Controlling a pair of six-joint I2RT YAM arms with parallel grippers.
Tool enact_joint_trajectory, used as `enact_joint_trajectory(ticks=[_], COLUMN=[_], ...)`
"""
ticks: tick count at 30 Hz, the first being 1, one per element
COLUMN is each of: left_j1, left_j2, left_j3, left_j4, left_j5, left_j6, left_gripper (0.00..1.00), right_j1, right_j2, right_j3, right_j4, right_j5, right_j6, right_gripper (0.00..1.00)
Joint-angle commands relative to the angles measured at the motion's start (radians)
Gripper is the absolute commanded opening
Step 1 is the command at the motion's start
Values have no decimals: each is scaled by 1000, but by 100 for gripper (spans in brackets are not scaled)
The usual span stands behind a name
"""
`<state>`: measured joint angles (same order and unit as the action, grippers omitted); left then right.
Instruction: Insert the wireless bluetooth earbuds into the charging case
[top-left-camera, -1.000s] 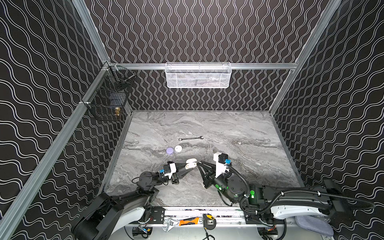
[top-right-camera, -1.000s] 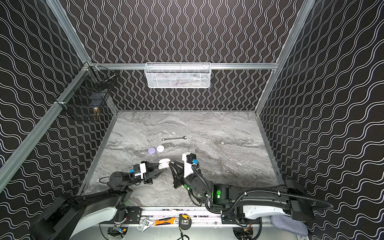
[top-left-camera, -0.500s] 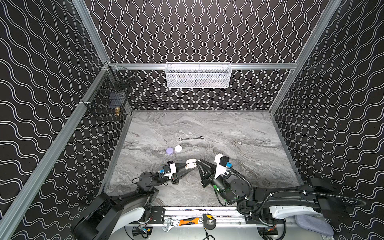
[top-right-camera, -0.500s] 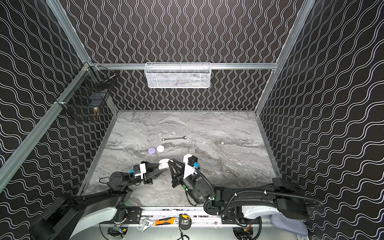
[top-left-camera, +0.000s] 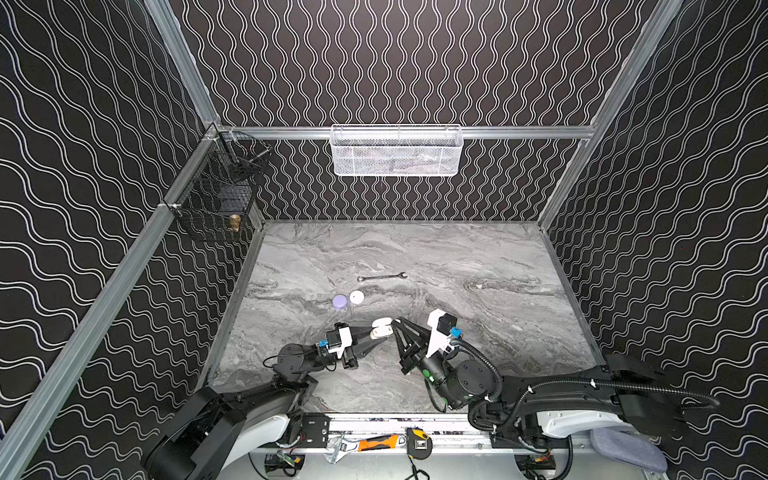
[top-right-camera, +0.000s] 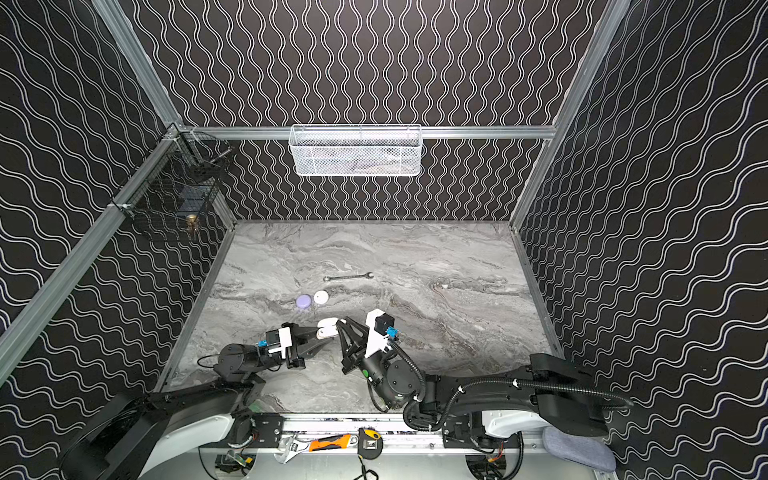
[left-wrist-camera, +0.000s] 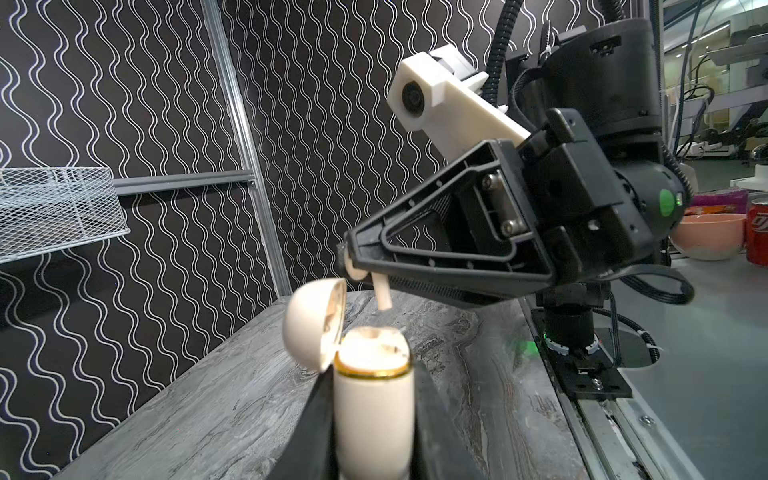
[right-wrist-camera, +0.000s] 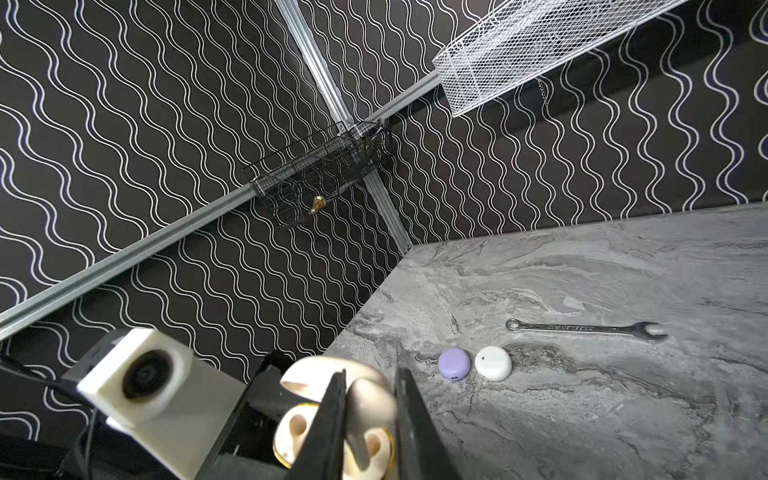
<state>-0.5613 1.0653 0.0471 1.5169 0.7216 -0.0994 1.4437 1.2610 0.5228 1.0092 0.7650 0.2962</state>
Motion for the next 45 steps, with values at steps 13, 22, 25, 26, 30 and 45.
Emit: enact_joint_trajectory(ticks=[13, 22, 25, 26, 30, 45], left_j1=[-3, -2, -2, -3, -2, -4], left_j2=[-15, -23, -25, -25, -25, -34], left_j3=[-2, -3, -7, -7, -6, -12], left_j4=[33, 33, 33, 32, 33, 32], left_j5=[9, -2, -33, -42, -52, -61], left_j6=[-2, -18, -29, -34, -43, -42], left_gripper=[0, 0, 0, 0, 0, 0], right_j1=[0, 0, -1, 0, 0, 0], right_j2=[92, 142, 161, 165, 196, 263], right_j3=[-33, -53, -64, -64, -60, -40], right_j4=[255, 337, 387, 394, 423, 481], right_j5=[20, 17, 8, 6, 5, 28], right_j6=[-70, -87, -105, -111, -126, -163], right_gripper=[13, 12, 12, 12, 12, 12])
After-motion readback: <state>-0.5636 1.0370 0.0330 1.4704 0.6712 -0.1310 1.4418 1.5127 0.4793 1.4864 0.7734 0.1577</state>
